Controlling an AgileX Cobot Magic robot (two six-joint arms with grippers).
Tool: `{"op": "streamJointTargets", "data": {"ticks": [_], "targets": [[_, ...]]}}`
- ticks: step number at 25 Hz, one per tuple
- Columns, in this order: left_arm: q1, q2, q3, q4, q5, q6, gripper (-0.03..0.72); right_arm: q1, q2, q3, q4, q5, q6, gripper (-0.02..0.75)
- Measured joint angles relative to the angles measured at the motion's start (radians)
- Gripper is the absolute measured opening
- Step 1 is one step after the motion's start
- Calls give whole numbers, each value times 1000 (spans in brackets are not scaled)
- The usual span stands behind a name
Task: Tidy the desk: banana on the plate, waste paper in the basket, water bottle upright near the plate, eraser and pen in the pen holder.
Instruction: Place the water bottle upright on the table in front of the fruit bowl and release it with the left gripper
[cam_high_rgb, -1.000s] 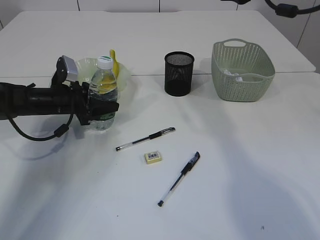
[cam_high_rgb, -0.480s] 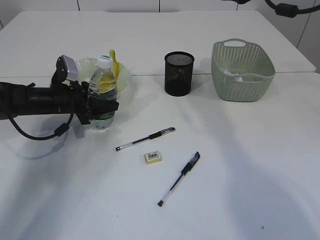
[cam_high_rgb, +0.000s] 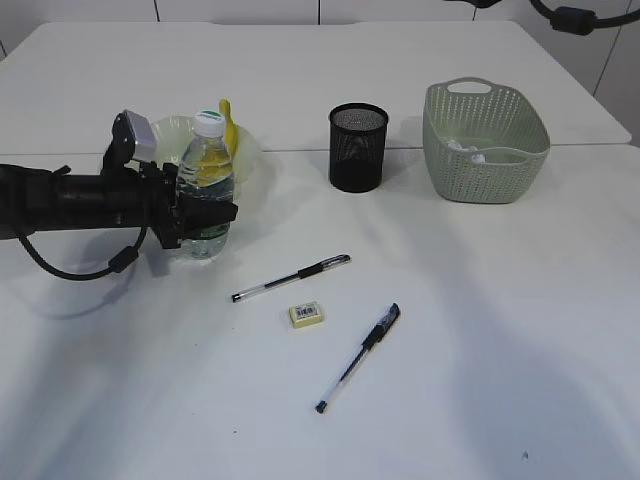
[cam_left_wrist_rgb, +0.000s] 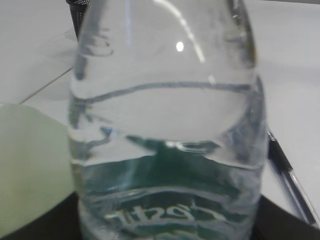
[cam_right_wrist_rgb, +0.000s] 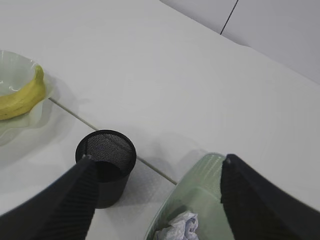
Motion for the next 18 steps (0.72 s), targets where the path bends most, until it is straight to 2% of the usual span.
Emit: {"op": "streamJointTargets", "data": {"ticks": [18], "targets": [[0, 0, 0, -2, -2, -2, 379, 0, 0, 0, -7, -8, 0, 572]]}}
